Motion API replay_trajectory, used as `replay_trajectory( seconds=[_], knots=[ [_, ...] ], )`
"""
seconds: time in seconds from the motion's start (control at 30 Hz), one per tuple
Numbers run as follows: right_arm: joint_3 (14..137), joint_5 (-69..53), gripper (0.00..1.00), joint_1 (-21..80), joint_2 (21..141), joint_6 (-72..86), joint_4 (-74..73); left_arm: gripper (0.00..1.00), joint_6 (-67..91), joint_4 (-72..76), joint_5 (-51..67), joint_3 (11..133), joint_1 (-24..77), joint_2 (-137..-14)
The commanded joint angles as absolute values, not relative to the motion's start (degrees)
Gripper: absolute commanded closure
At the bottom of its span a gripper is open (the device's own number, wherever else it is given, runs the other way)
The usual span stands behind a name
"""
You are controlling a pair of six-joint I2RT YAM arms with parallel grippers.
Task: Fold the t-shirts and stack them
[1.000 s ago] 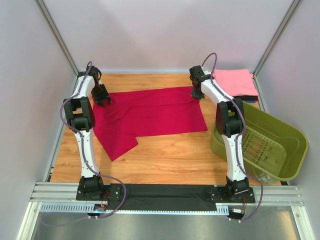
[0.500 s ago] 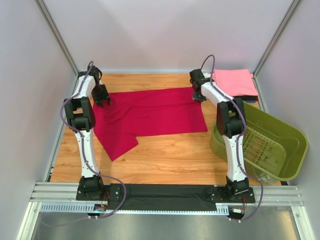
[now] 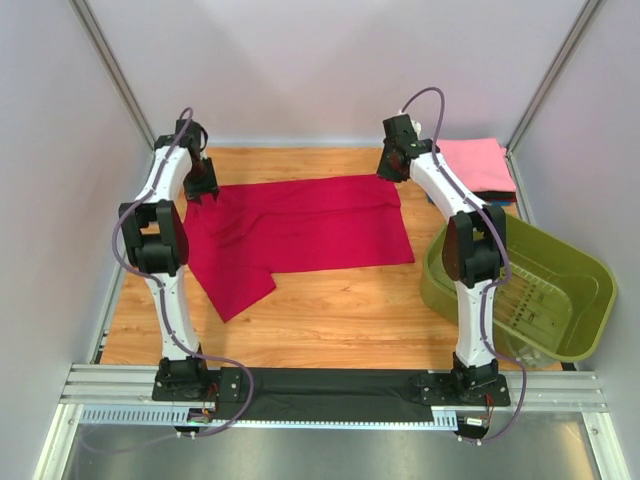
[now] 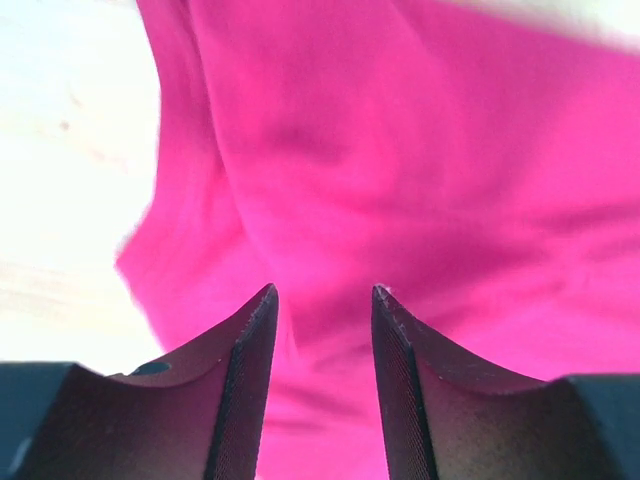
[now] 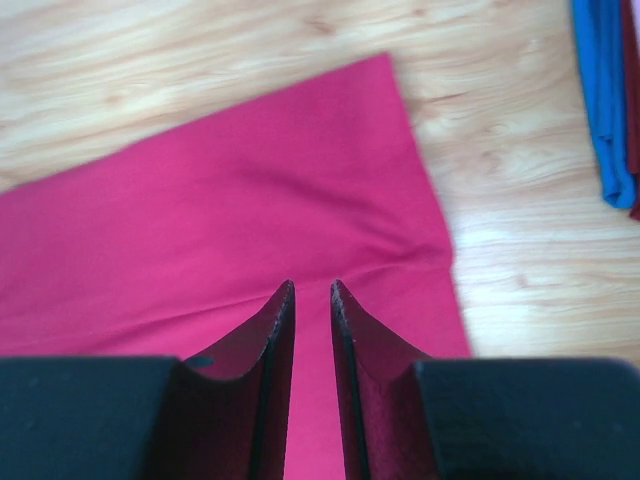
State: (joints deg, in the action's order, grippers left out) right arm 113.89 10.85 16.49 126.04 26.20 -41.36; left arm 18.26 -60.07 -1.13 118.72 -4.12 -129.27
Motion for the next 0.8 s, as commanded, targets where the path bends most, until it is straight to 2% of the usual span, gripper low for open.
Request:
replay_trajectory(
  seconds=[0.0,0.1,0.3,0.4,0.63,0.77],
  knots=[
    [114.35,5.1,0.78,16.96,120.77,30.49,-41.22,0.51,13.1,-57.48,-6.94,110.23,1.65,-120.07],
    [112.42,4.22,0.78,16.96,118.92,32.69,-41.31,0.56,10.73,-52.5,-1.86,102.24,4.56,-116.03],
    [110.92,2.46,0.78,16.96,116.81,34.8,-40.43,0.57,6.51,-48.43,-1.66,93.08,9.22,-112.68],
    [109.26,1.94,0.78,16.96,115.93,35.33,-39.99,0.53,5.36,-47.72,-3.95,93.07,10.63,-114.86],
    [105.74,2.2,0.78,16.96,113.03,34.89,-39.46,0.54,4.92,-49.39,-5.8,98.7,11.16,-120.76],
    [105.21,2.9,0.78,16.88,112.41,34.45,-39.55,0.56,5.18,-48.78,-5.45,97.92,11.86,-121.55]
  ],
)
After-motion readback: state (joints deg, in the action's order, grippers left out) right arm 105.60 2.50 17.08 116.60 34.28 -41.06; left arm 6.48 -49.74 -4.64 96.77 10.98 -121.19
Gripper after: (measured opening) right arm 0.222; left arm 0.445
